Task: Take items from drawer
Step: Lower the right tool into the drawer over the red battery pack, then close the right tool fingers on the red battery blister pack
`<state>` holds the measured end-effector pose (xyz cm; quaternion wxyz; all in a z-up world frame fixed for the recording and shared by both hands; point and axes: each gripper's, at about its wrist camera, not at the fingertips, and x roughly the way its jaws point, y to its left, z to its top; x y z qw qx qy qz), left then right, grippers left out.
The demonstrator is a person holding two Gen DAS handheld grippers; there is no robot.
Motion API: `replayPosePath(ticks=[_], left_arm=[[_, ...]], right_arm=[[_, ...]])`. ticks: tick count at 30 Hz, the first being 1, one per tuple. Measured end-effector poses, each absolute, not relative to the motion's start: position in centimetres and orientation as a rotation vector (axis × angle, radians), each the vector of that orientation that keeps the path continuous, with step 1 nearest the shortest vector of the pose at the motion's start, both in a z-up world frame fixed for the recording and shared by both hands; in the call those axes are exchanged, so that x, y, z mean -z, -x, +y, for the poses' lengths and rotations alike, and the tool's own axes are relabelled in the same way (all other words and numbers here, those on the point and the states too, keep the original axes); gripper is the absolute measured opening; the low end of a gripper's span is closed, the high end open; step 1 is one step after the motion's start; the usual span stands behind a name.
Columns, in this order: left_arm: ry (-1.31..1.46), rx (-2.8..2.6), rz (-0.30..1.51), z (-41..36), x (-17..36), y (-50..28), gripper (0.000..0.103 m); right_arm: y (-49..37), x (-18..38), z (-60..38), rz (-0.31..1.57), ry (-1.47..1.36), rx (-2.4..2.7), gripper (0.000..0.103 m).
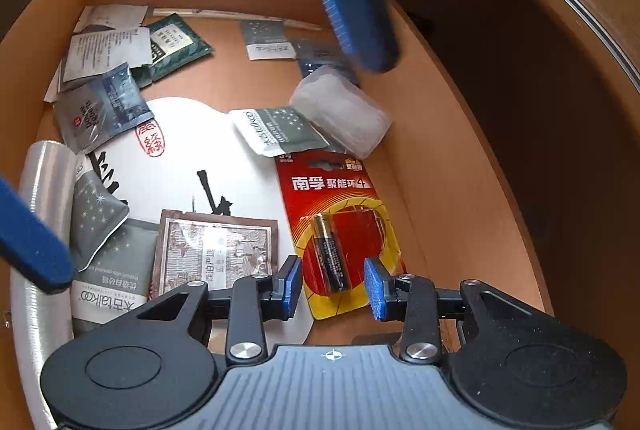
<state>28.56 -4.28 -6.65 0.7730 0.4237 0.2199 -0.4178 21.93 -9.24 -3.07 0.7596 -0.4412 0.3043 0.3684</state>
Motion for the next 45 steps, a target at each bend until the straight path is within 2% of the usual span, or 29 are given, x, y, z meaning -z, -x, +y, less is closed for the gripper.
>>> replayPosePath(ticks=[5,14,20,25,27,28,30,31,38,39,41,45], left_arm=[[-0.888,0.935,0.655,-4.3,10.9,-33.7,0.102],[-0.931,0.838,0.612,-4.0,17.2,-40.0,0.103],[-0.864,0.848,0.657,-3.4,18.3,-41.6,0.103],[-0.894,0.847,0.639,-3.9,20.3,-42.5,0.103],[-0.904,0.846,0.638,-3.9,21.4,-43.5,0.103],[-0.914,0.843,0.634,-4.0,22.0,-43.8,0.103],[-0.927,0.833,0.629,-4.2,23.1,-44.6,0.103],[-0.929,0.827,0.631,-4.3,23.6,-45.0,0.103],[-0.920,0.803,0.634,-4.5,26.4,-48.1,0.103],[-0.917,0.803,0.629,-4.6,26.8,-48.5,0.103],[-0.914,0.799,0.626,-4.8,27.6,-49.7,0.103],[-0.909,0.793,0.629,-5.5,27.5,-49.0,0.103]], right_arm=[[-22.9,3.1,-9.3,0.689,0.918,-0.795,0.032],[-23.1,3.3,-10.0,0.694,0.880,-0.797,0.033],[-23.0,3.4,-10.2,0.706,0.824,-0.798,0.032],[-23.1,3.3,-10.3,0.720,0.812,-0.814,0.027],[-23.2,3.3,-10.1,0.725,0.821,-0.820,0.025],[-23.1,3.1,-10.1,0.722,0.833,-0.823,0.012],[-22.9,2.6,-10.0,0.722,0.853,-0.838,0.008],[-22.7,2.4,-9.9,0.730,0.859,-0.855,0.000],[-20.8,0.1,-10.2,0.734,0.851,-0.984,0.002],[-20.7,0.2,-10.1,0.695,0.862,-0.920,0.008],[-21.2,0.5,-10.2,0.642,0.847,-0.810,0.033],[-22.8,2.1,-10.2,0.735,0.762,-0.760,0.031]])
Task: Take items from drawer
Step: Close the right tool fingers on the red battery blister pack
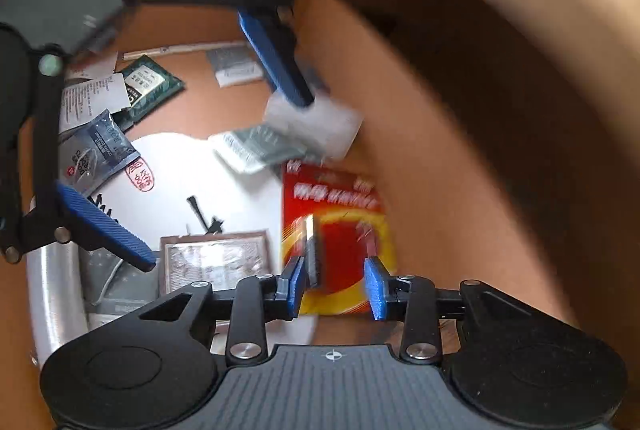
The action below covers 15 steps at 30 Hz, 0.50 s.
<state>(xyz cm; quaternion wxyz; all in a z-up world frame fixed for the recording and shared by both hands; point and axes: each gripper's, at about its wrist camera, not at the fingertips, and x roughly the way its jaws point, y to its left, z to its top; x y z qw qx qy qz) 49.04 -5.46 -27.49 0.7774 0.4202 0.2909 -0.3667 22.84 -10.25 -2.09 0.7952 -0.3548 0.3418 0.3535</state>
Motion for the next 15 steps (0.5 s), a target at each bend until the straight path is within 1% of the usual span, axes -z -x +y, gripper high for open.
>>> replayPosePath(ticks=[4,6,10,13,15], left_arm=[[-0.925,0.799,0.625,-5.6,26.4,-47.7,0.103],[-0.920,0.798,0.632,-5.4,23.6,-45.0,0.103],[-0.909,0.801,0.642,-5.2,21.9,-43.7,0.103],[-0.915,0.808,0.640,-5.2,21.9,-43.1,0.103],[-0.917,0.809,0.645,-5.3,21.9,-42.7,0.103]], right_arm=[[-22.6,3.1,-9.5,0.719,0.764,-0.733,0.030],[-22.7,3.0,-9.5,0.745,0.742,-0.730,0.027],[-22.6,3.5,-10.0,0.771,0.697,-0.736,0.026],[-22.7,3.6,-10.1,0.779,0.681,-0.754,0.016],[-22.7,3.5,-9.9,0.784,0.684,-0.754,0.016]])
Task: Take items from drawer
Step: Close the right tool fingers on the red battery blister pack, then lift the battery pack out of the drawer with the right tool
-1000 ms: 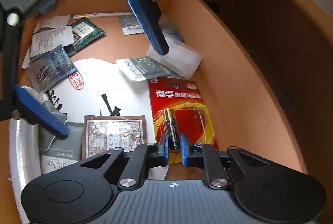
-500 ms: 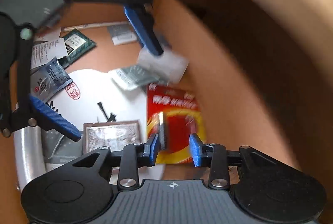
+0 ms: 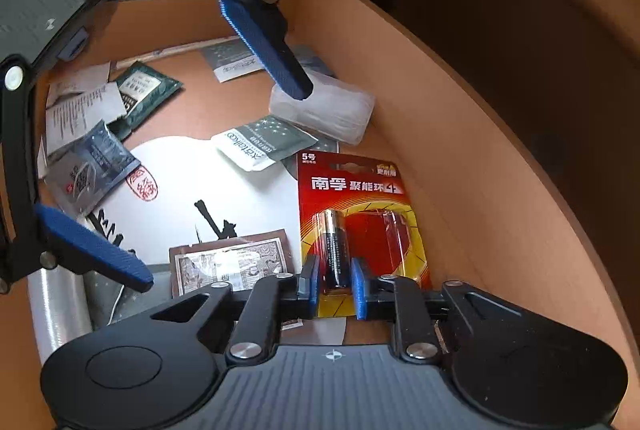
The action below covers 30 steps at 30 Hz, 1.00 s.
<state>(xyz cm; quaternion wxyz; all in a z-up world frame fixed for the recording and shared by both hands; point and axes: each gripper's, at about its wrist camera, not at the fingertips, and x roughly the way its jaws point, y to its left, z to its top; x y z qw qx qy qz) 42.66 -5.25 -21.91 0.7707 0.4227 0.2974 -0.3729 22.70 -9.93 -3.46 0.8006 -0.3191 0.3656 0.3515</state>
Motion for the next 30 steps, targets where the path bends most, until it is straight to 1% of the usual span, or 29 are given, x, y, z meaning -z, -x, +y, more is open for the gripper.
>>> replayPosePath(ticks=[3,6,11,14,20,23,24,25,26,27,28,29,30], left_arm=[[-0.919,0.805,0.645,-5.2,21.7,-42.1,0.103],[-0.914,0.799,0.638,-5.1,21.6,-41.5,0.103],[-0.907,0.794,0.639,-5.0,21.1,-40.8,0.103],[-0.903,0.807,0.648,-5.0,20.7,-40.1,0.103],[-0.930,0.835,0.675,-5.1,20.4,-38.4,0.103],[-0.928,0.838,0.687,-5.1,19.9,-37.6,0.103],[-0.926,0.839,0.692,-5.1,19.7,-37.3,0.103],[-0.924,0.840,0.697,-5.0,19.4,-37.0,0.103],[-0.923,0.841,0.701,-5.0,19.2,-36.7,0.103],[-0.923,0.842,0.704,-5.0,19.0,-36.3,0.103],[-0.923,0.843,0.706,-5.0,18.8,-36.0,0.103],[-0.924,0.844,0.706,-5.0,18.5,-35.5,0.103],[-0.924,0.845,0.705,-5.0,18.2,-35.1,0.103]], right_arm=[[-22.6,3.1,-9.8,0.782,0.694,-0.768,0.012],[-22.1,2.1,-9.8,0.766,0.712,-0.787,0.012],[-20.6,-1.3,-10.5,0.696,0.685,-0.845,0.011],[-19.4,-2.0,-10.6,0.698,0.705,-0.909,0.011],[-18.6,-1.9,-10.2,0.779,0.680,-1.014,0.011],[-18.5,-1.1,-10.0,0.806,0.730,-1.031,0.012],[-18.4,-0.7,-10.0,0.798,0.758,-1.017,0.013],[-18.3,-0.2,-9.9,0.781,0.794,-0.985,0.022],[-18.3,0.3,-9.8,0.764,0.830,-0.952,0.028],[-18.3,0.9,-9.6,0.748,0.863,-0.920,0.029],[-18.4,1.2,-9.6,0.739,0.867,-0.906,0.035],[-18.8,1.5,-9.6,0.751,0.844,-0.886,0.044],[-19.4,1.8,-9.6,0.774,0.810,-0.867,0.047]])
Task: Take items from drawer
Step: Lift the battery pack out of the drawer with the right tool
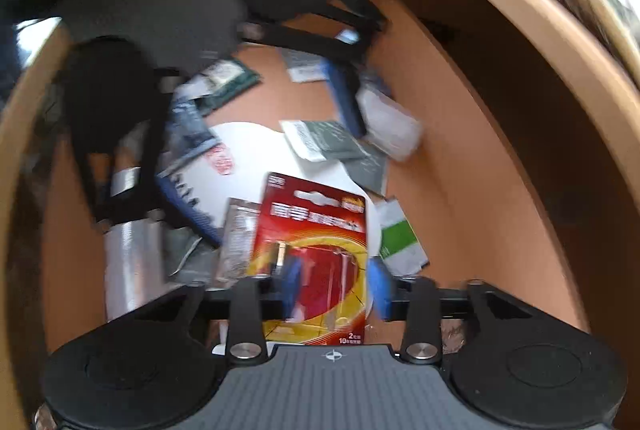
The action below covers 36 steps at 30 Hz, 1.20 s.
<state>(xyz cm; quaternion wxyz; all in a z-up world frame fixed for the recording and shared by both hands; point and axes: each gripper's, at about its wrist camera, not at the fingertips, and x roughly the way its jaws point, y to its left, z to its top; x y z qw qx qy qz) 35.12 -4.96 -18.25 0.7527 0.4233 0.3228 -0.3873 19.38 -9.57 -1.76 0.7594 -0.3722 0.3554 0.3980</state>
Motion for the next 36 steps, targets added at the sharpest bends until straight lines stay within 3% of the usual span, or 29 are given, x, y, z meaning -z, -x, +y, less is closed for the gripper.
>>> replayPosePath(ticks=[7,12,14,16,21,34,36], left_arm=[[-0.924,0.847,0.699,-4.8,16.0,-32.0,0.103],[-0.929,0.854,0.691,-4.6,14.2,-29.3,0.103],[-0.930,0.854,0.690,-4.6,13.4,-28.1,0.103],[-0.929,0.851,0.689,-4.5,12.6,-27.0,0.103],[-0.944,0.860,0.698,-4.3,10.6,-23.8,0.103],[-0.961,0.905,0.724,-3.3,4.2,-14.8,0.103],[-0.950,0.906,0.740,-3.2,3.0,-13.4,0.103]], right_arm=[[-22.4,2.8,-10.9,0.873,0.614,-0.808,0.060],[-23.0,3.8,-10.3,0.949,0.557,-0.841,0.061],[-22.9,3.8,-10.5,0.948,0.550,-0.847,0.074],[-22.7,3.4,-10.8,0.948,0.546,-0.839,0.076],[-22.6,3.5,-10.0,1.095,0.476,-0.933,0.071],[-22.4,4.1,-9.2,1.135,0.511,-0.972,0.070],[-22.1,4.0,-9.4,1.135,0.526,-0.986,0.061]])
